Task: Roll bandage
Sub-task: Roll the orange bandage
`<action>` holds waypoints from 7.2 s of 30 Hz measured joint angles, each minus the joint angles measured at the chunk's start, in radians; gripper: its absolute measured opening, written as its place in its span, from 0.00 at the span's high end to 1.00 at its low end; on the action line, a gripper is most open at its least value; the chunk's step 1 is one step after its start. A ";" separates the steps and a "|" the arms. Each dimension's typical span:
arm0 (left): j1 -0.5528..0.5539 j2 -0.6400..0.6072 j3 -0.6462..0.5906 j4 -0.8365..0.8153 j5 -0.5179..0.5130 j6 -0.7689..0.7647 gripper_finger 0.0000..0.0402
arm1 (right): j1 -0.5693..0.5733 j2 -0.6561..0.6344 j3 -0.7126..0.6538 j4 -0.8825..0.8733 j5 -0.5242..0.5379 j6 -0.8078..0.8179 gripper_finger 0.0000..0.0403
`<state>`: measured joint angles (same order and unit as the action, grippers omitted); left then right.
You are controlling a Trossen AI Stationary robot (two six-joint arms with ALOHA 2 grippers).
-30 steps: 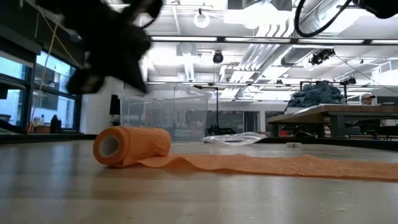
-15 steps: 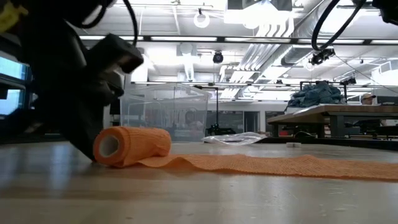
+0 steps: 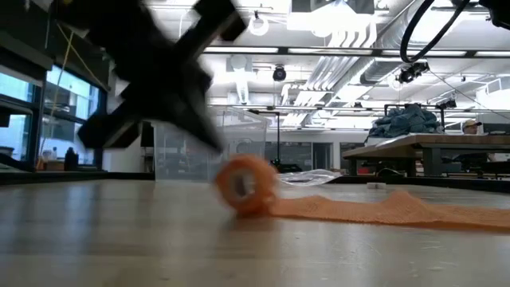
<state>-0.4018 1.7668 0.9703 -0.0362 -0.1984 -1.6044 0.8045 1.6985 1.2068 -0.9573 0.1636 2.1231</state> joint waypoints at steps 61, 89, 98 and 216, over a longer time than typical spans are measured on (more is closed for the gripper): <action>0.068 0.251 0.494 -0.002 0.108 0.550 1.00 | -0.023 0.076 0.006 0.014 -0.063 0.033 1.00; 0.116 0.356 0.528 -0.370 0.189 0.496 1.00 | -0.078 0.046 -0.130 0.162 -0.070 0.025 1.00; 0.120 0.417 0.528 -0.274 0.193 0.423 1.00 | -0.075 0.033 -0.129 0.162 -0.068 0.027 1.00; 0.179 0.488 0.621 0.371 0.434 0.431 1.00 | -0.011 -0.105 -0.129 -0.109 -0.049 0.042 1.00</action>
<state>-0.2226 2.2550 1.5913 0.3344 0.2354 -1.1736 0.7937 1.5938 1.0779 -1.0660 0.1148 2.1654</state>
